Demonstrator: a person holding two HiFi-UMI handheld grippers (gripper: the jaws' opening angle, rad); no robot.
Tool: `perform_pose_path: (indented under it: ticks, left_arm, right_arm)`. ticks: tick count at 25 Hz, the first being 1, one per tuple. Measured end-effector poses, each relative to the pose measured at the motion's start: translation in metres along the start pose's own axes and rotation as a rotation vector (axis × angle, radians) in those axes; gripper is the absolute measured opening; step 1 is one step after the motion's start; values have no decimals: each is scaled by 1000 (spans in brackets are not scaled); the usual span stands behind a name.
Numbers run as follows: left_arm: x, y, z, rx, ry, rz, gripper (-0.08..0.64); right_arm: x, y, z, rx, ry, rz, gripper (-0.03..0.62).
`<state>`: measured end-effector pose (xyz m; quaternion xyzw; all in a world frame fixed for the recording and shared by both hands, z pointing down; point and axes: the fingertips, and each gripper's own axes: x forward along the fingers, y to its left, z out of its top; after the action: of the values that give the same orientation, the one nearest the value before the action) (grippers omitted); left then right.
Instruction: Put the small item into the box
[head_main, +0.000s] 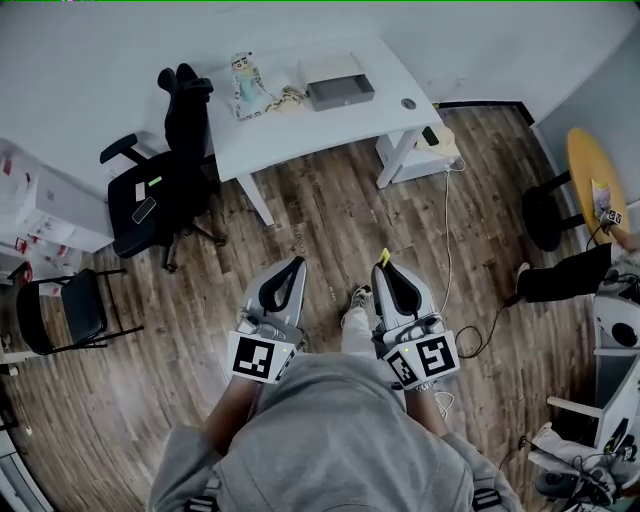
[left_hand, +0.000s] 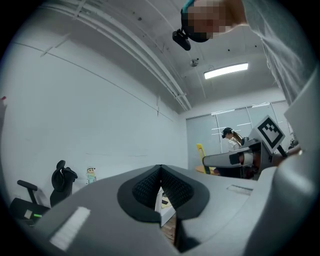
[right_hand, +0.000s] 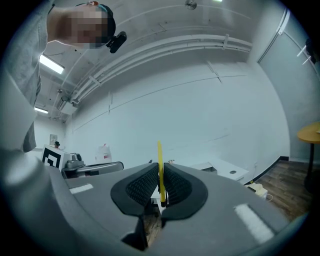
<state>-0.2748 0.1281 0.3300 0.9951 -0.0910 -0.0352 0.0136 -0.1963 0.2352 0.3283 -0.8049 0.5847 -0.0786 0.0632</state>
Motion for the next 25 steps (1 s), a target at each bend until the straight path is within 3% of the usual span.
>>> perform_pose_path:
  ticks: [14,25]
  left_arm:
    - [106,-1,6,11,23,55,3]
    - [174,-27,7,33,-14,129,3]
  right_arm:
    - [58,-87,32,4,15,74,52]
    - [72,-162,49,2,15,147,52]
